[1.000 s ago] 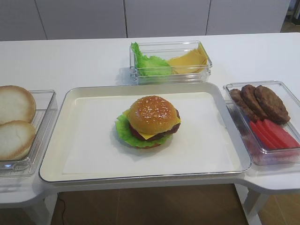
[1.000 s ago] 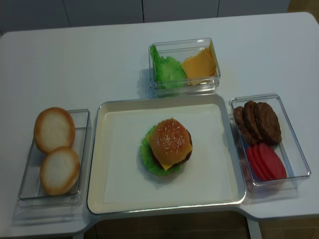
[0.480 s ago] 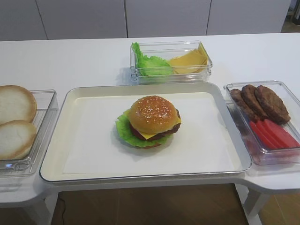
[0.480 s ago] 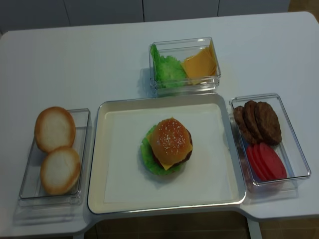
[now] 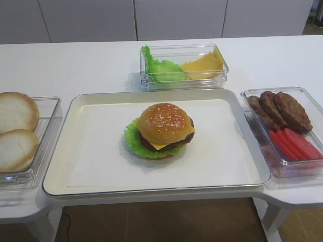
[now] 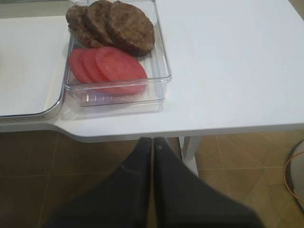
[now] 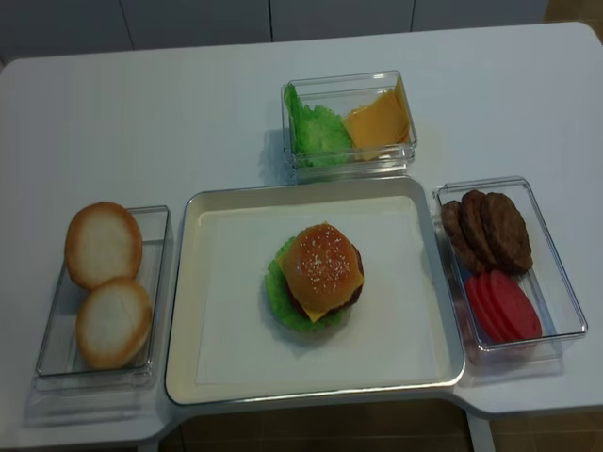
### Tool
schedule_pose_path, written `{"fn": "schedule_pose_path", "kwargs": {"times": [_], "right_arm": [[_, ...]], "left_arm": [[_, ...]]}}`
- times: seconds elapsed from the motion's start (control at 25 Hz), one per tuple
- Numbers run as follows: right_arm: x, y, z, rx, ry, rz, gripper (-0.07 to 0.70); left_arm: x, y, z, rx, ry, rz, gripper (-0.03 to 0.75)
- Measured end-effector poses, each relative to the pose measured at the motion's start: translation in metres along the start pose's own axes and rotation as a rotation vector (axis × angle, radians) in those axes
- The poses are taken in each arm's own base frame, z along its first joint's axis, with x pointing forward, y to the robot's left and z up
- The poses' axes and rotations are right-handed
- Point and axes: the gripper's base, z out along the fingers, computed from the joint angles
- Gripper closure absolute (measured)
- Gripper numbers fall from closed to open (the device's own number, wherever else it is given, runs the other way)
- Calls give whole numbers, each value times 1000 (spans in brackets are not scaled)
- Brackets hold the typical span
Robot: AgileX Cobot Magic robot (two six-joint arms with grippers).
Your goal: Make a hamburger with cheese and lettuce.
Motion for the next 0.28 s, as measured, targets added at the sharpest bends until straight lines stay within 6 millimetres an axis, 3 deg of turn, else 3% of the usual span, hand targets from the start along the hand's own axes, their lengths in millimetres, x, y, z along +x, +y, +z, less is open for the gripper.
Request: {"fn": "schedule_pose_path", "kwargs": {"times": [0.28], "right_arm": [[0, 0, 0, 0, 0, 0, 622]], "left_arm": [[0, -1, -1, -48, -4, -32, 100]]}}
